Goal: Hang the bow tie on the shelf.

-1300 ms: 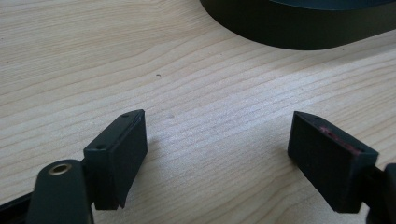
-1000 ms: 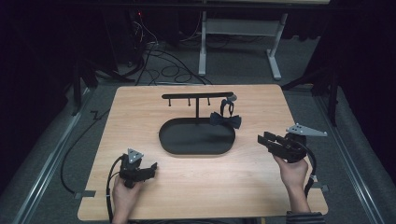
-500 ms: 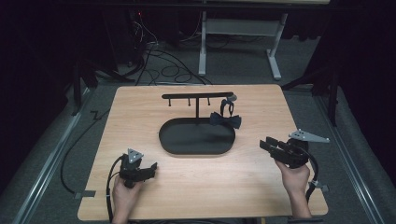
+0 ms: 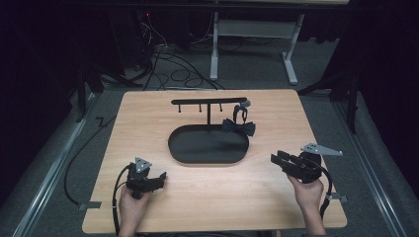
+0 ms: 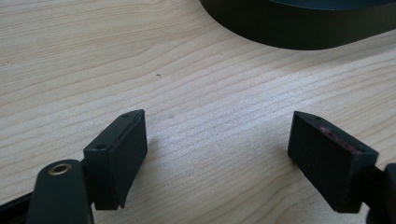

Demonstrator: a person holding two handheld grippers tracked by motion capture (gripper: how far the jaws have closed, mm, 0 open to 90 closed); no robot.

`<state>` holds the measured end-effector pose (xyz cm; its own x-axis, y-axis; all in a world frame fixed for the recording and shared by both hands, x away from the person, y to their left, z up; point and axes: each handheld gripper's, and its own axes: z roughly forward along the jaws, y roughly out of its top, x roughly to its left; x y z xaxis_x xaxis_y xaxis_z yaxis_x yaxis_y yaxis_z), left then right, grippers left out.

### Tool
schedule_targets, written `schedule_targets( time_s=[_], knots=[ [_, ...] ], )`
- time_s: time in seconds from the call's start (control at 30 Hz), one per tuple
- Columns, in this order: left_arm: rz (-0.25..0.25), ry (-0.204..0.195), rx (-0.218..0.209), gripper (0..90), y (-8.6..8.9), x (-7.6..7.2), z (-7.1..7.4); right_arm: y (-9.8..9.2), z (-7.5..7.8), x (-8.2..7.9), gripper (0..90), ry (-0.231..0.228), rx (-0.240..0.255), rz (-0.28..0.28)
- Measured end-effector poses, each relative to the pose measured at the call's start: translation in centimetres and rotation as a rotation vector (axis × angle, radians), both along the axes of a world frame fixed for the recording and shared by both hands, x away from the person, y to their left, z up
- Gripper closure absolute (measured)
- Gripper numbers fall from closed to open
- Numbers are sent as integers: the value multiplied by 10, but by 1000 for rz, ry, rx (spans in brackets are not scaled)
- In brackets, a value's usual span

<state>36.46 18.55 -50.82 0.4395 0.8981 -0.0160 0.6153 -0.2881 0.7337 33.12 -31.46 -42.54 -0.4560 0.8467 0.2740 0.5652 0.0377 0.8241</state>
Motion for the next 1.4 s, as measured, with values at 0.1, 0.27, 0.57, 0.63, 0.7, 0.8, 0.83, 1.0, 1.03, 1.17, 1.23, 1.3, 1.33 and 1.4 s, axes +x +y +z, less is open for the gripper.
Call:
schedule_targets(
  time_s=[0.1, 0.27, 0.57, 0.63, 0.7, 0.8, 0.83, 1.0, 1.03, 1.17, 1.23, 1.3, 1.33, 1.4],
  knots=[
    [0, 0, 0, 203, 0, 0, 0, 2, -4, 0, 620, 11, 7, 4],
    [0, 0, 0, 203, 0, 0, 0, 5, -7, 0, 620, 10, 8, 11],
    [0, 0, 0, 203, 0, 0, 0, 15, -15, 3, 620, 21, 34, 37],
    [0, 0, 0, 203, 0, 0, 0, 17, -16, 4, 620, 20, 34, 43],
    [0, 0, 0, 203, 0, 0, 0, 19, -17, 4, 620, 21, 38, 45],
    [0, 0, 0, 203, 0, 0, 0, 22, -19, 5, 620, 24, 40, 50],
    [0, 0, 0, 203, 0, 0, 0, 22, -19, 5, 620, 24, 40, 50],
    [0, 0, 0, 203, 0, 0, 0, 25, -22, 7, 620, 32, 43, 52],
    [0, 0, 0, 203, 0, 0, 0, 26, -24, 8, 620, 33, 43, 54],
    [0, 0, 0, 203, 0, 0, 0, 29, -26, 9, 620, 36, 38, 60],
    [0, 0, 0, 203, 0, 0, 0, 31, -27, 10, 620, 38, 39, 61],
    [0, 0, 0, 203, 0, 0, 0, 32, -28, 11, 620, 40, 37, 62],
    [0, 0, 0, 203, 0, 0, 0, 32, -29, 11, 620, 41, 36, 63],
    [0, 0, 0, 202, 0, 0, 0, 33, -30, 12, 620, 43, 39, 64]
  ],
)
